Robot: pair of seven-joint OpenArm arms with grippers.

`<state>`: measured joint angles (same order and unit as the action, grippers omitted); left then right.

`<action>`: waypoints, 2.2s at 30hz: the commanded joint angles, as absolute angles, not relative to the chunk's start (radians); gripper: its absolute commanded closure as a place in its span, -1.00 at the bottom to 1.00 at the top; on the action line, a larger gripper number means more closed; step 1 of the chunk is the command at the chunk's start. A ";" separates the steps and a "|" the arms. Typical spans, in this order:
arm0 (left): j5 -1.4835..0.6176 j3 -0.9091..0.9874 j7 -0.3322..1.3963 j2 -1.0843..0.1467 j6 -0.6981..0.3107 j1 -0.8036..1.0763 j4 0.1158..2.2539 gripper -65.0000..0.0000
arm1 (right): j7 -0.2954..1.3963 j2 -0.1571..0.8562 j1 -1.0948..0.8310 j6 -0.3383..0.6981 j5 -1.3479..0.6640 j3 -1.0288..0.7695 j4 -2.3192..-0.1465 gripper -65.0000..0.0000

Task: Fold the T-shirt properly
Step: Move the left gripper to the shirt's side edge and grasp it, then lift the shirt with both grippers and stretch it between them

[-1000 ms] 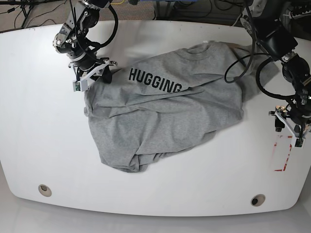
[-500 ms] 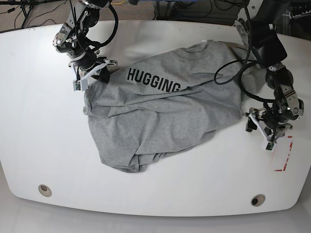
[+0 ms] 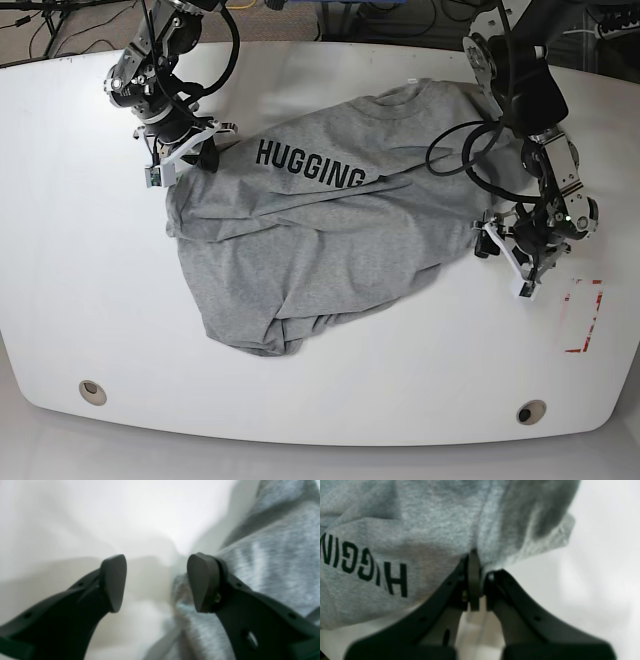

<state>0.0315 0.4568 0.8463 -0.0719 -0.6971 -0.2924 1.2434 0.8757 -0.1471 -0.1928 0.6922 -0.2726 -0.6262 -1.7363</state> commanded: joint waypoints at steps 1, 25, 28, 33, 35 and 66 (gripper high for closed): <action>0.019 0.458 0.835 -0.079 -0.698 -0.300 1.262 -0.20 | 0.858 -0.143 -0.186 0.698 -0.289 -0.624 -1.762 0.98; -0.153 0.456 0.929 -0.059 -0.698 -0.302 1.262 -0.20 | 0.860 -0.143 -0.189 0.698 -0.289 -0.591 -1.761 0.97; -0.177 0.440 0.951 -0.058 -0.698 -0.306 1.259 -0.20 | 0.860 -0.143 -0.189 0.698 -0.289 -0.590 -1.761 0.97; -0.203 0.355 0.954 -0.058 -0.698 -0.318 1.254 -0.20 | 0.860 -0.143 -0.189 0.698 -0.289 -0.590 -1.759 0.97; -0.202 0.325 0.954 -0.058 -0.698 -0.318 1.253 -0.20 | 0.860 -0.143 -0.189 0.698 -0.289 -0.590 -1.759 0.97; -0.203 0.213 0.851 -0.079 -0.698 -0.315 1.142 1.00 | 0.858 -0.143 -0.188 0.698 -0.289 -0.590 -1.761 0.97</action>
